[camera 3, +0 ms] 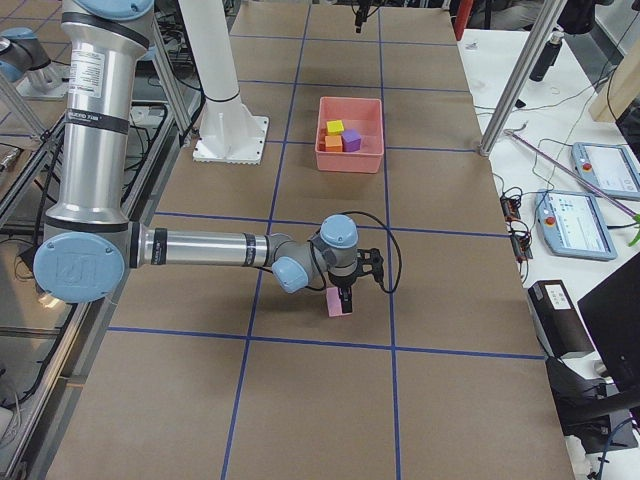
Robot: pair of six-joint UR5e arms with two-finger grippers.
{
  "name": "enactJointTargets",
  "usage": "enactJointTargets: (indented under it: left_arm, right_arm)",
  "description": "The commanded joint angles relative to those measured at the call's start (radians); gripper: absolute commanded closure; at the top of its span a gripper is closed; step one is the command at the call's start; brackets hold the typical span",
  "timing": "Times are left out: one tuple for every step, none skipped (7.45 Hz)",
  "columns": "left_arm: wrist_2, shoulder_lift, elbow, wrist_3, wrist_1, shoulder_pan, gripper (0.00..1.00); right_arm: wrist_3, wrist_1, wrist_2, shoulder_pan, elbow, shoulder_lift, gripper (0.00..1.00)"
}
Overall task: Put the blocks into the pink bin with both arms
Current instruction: 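Lower the right gripper onto the pink cube and grasp it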
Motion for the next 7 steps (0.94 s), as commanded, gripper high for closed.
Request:
enactJointTargets:
  left_arm:
    - [0.0,-0.002,0.002,0.0,-0.001,0.0,0.0]
    - [0.0,-0.002,0.002,0.0,-0.001,0.0,0.0]
    - [0.0,-0.002,0.002,0.0,-0.001,0.0,0.0]
    - [0.0,-0.002,0.005,0.0,-0.001,0.0,0.0]
    - [0.0,-0.002,0.005,0.0,-0.001,0.0,0.0]
    - [0.0,-0.002,0.005,0.0,-0.001,0.0,0.0]
    - [0.0,-0.002,0.006,0.0,-0.001,0.0,0.0]
  right_arm:
    - [-0.005,-0.001,-0.016,-0.036,-0.001,-0.007,0.0]
    - [-0.025,0.0,-0.044,-0.056,-0.001,-0.018,0.0]
    - [-0.045,-0.001,-0.048,-0.056,-0.002,-0.022,0.0]
    - [-0.048,-0.002,-0.05,-0.059,-0.004,-0.024,0.0]
    - [-0.05,-0.002,-0.05,-0.061,-0.004,-0.024,0.02]
    - [-0.048,-0.002,-0.05,-0.064,-0.005,-0.024,0.13]
    - [-0.045,-0.003,-0.05,-0.064,-0.007,-0.021,0.46]
